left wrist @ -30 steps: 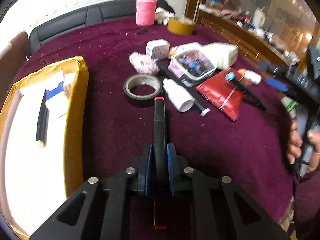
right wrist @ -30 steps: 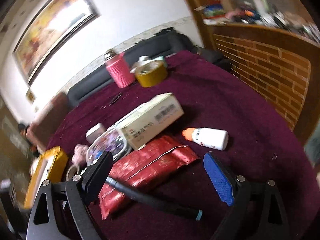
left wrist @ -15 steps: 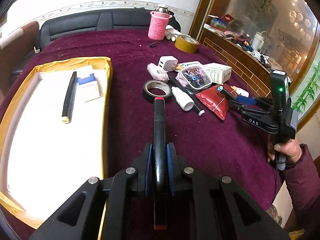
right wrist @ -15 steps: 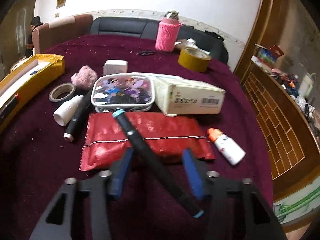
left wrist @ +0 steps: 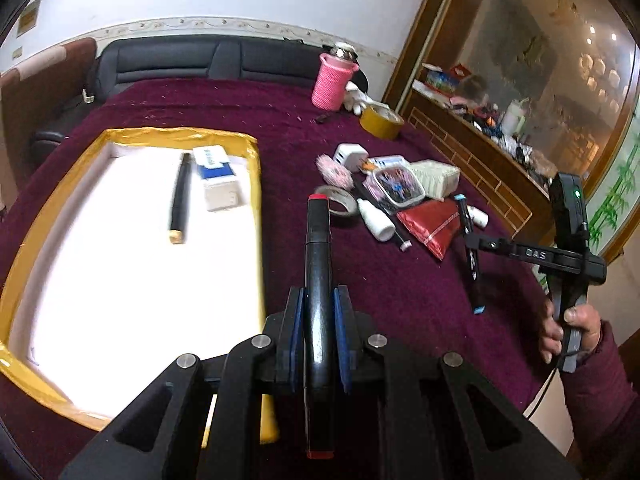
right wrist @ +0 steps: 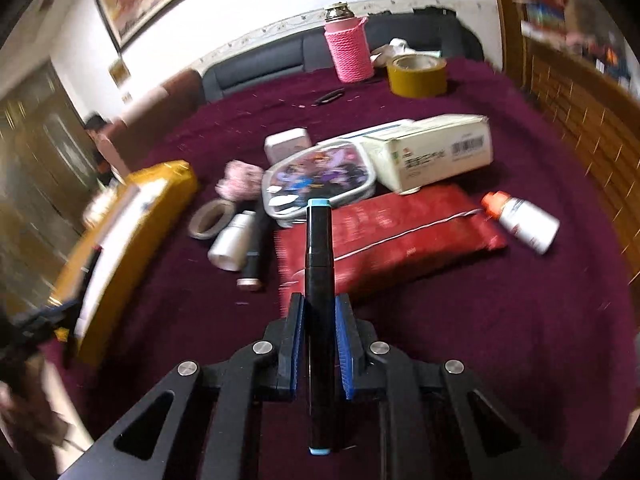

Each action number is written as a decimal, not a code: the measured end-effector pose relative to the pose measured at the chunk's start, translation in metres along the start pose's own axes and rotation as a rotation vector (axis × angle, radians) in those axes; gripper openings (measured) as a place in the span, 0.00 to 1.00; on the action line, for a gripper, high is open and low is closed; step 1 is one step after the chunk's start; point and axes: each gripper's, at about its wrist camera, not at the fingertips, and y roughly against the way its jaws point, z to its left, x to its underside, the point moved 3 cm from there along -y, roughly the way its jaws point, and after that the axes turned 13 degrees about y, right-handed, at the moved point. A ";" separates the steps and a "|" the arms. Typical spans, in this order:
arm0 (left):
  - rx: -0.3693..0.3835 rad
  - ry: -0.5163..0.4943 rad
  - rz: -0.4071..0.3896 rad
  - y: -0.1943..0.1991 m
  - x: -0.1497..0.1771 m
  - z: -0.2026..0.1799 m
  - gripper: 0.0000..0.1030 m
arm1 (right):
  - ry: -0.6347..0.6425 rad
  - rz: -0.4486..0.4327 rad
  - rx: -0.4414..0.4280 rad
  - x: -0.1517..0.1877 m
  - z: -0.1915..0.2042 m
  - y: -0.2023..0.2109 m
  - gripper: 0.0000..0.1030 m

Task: Organize objects
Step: 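Place the black markers in the tray with both tools and open them, then grasp the black tape roll with the left tool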

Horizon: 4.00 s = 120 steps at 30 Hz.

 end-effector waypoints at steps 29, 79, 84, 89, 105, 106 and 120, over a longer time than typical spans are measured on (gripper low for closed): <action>-0.299 0.123 0.024 -0.052 -0.143 0.155 0.14 | -0.037 0.162 -0.383 -0.157 0.240 -0.204 0.17; -0.370 -0.164 -0.188 0.009 -0.064 -0.032 0.89 | 0.053 -0.158 0.063 -0.069 0.111 -0.030 0.89; -0.373 -0.200 -0.165 -0.003 -0.059 -0.051 0.89 | 0.012 -0.176 0.090 -0.057 0.081 -0.017 0.90; -0.374 -0.226 -0.128 -0.019 -0.054 -0.064 0.89 | -0.042 -0.185 0.108 -0.047 0.050 -0.009 0.90; -0.288 -0.100 0.066 -0.084 -0.051 -0.053 0.89 | -0.203 -0.262 0.234 -0.055 -0.055 -0.013 0.90; -0.291 -0.100 0.071 -0.089 -0.051 -0.052 0.89 | -0.214 -0.270 0.234 -0.054 -0.059 -0.014 0.90; -0.403 -0.155 0.082 -0.168 -0.080 -0.053 0.73 | -0.172 -0.287 0.210 -0.047 -0.057 -0.011 0.91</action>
